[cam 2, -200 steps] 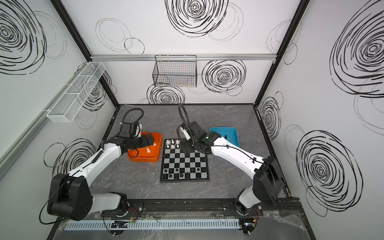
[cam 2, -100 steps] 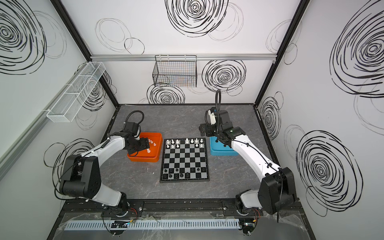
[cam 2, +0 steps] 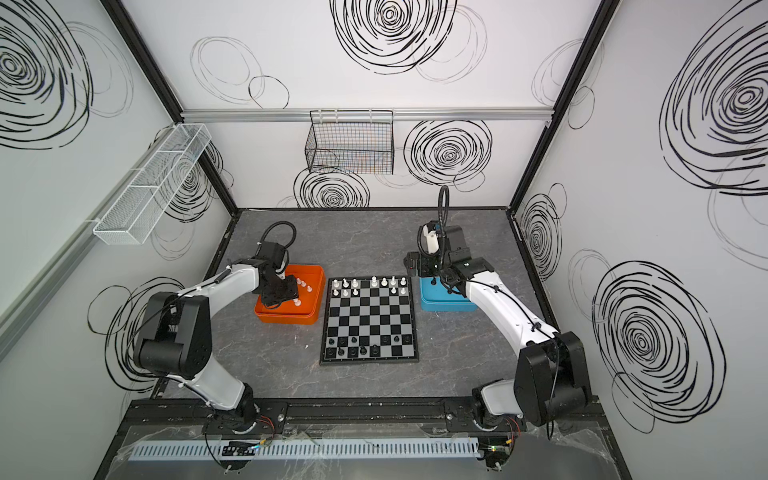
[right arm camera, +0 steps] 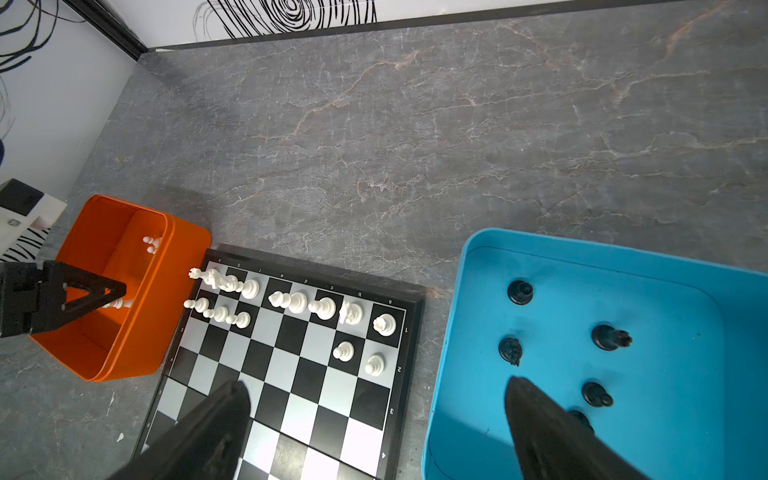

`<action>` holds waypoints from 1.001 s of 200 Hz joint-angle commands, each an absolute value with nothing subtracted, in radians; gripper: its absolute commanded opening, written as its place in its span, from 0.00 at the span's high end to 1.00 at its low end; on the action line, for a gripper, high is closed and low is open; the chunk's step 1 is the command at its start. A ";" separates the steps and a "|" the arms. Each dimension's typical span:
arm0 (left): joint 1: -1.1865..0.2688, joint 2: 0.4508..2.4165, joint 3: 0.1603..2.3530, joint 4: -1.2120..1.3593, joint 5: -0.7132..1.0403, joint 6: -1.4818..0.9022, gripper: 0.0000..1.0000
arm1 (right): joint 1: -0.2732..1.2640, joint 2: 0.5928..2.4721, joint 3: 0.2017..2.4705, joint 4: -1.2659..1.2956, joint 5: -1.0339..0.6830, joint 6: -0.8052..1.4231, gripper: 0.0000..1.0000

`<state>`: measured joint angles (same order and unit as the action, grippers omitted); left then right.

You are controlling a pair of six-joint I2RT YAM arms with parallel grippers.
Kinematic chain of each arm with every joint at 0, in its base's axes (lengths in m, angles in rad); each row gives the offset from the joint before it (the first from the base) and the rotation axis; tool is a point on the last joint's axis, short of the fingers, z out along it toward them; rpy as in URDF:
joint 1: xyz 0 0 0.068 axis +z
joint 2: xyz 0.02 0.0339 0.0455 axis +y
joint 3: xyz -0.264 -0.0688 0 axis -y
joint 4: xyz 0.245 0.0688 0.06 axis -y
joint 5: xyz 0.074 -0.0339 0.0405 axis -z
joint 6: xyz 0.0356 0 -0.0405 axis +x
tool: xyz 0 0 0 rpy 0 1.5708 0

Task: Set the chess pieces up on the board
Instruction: 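Lower the left gripper around the white king and close it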

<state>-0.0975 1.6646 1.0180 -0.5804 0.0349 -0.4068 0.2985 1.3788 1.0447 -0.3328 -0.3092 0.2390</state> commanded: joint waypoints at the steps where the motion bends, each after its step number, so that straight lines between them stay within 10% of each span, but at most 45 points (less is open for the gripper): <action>1: -0.116 1.688 1.061 -0.596 0.023 -0.400 0.44 | 0.290 1.391 1.041 -0.316 -0.317 0.225 0.00; 200: -0.178 1.724 1.096 -0.657 -0.017 -0.402 0.63 | 0.268 1.440 1.035 -0.373 -0.344 0.218 0.00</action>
